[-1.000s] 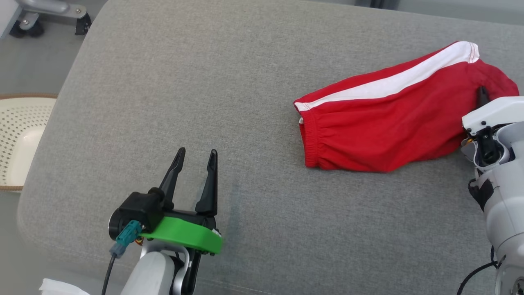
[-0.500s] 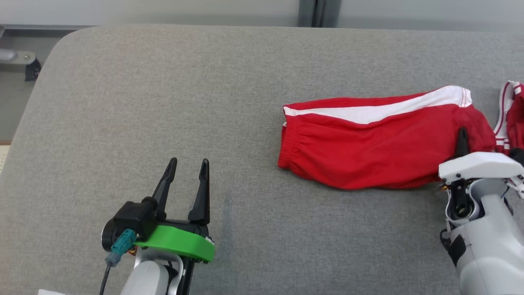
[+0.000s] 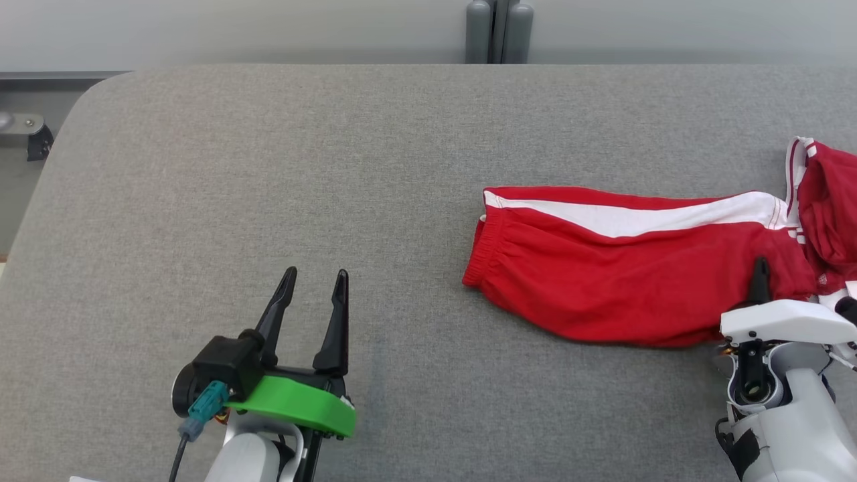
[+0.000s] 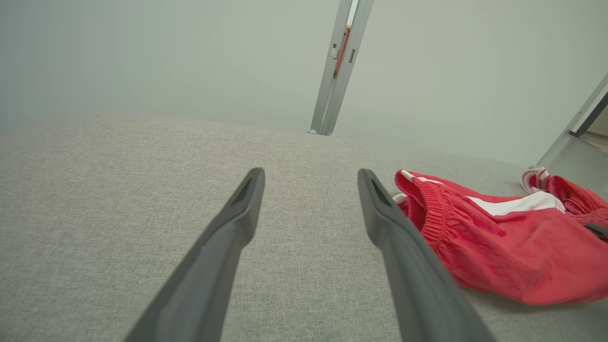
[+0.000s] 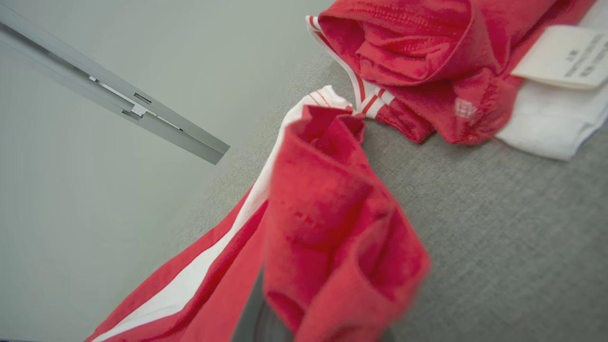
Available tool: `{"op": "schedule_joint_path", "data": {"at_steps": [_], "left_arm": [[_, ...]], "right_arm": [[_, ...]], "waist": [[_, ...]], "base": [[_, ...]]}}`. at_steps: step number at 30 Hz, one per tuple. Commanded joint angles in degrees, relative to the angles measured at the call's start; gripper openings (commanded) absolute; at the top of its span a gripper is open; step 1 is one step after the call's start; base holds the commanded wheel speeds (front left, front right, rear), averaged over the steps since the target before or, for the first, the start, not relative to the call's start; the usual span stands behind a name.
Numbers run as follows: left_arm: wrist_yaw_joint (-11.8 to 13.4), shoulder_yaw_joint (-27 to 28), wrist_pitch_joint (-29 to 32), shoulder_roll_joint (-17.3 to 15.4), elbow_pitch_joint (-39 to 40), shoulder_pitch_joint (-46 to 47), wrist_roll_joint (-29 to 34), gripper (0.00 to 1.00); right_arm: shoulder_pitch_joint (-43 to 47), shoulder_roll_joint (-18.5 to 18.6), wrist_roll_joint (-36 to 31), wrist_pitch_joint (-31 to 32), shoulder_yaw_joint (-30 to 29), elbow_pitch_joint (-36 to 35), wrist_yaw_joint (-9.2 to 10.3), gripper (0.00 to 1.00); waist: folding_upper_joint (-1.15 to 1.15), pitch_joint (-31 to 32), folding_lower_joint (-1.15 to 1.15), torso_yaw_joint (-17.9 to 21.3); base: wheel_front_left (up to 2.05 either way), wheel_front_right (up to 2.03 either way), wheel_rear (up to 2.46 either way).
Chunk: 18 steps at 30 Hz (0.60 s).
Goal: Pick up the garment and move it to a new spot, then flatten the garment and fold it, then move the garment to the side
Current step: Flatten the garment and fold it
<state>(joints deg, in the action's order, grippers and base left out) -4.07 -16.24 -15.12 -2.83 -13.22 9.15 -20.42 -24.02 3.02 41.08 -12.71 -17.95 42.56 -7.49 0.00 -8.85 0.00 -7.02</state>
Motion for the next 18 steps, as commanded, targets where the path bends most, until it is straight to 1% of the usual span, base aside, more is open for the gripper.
{"op": "schedule_joint_path", "data": {"at_steps": [1, 6, 10, 13, 18], "left_arm": [[-0.12, 0.18, -0.02, -0.15, -0.05, -0.10, 0.58, 1.00], [-0.04, 0.54, -0.02, -0.15, -0.30, -0.91, 0.77, 1.00], [-0.03, 0.69, -0.02, -0.15, -0.51, -1.25, 0.74, 1.00], [0.01, 0.41, -0.01, -0.15, -0.55, -1.61, 0.51, 1.00], [0.28, 0.36, -0.02, -0.15, -0.48, -2.04, 0.40, 1.00]], "right_arm": [[-0.36, 0.09, -0.45, 0.31, 0.33, -1.01, 0.00, 0.00], [-0.83, -0.06, 1.06, 1.14, 2.74, -4.67, 0.00, 0.00], [-0.10, -0.09, 4.44, 1.99, 8.57, -8.40, -0.01, 0.00], [0.98, -0.08, 7.30, 2.20, 13.97, -11.55, -0.01, 0.00], [2.16, -0.04, 9.85, 2.45, 21.23, -14.83, -0.01, 0.00]], "waist": [[0.00, 0.16, 0.00, -0.53], [0.00, 0.92, 0.00, -1.53], [0.00, 1.74, 0.00, -2.39], [0.00, 2.29, 0.00, -3.10], [0.00, 2.84, 0.00, -4.15]], "base": [[0.00, 0.00, 0.00], [0.00, 0.00, 0.00], [0.00, 0.00, 0.00], [0.00, 0.00, 0.00], [0.00, 0.00, 0.00]]}}
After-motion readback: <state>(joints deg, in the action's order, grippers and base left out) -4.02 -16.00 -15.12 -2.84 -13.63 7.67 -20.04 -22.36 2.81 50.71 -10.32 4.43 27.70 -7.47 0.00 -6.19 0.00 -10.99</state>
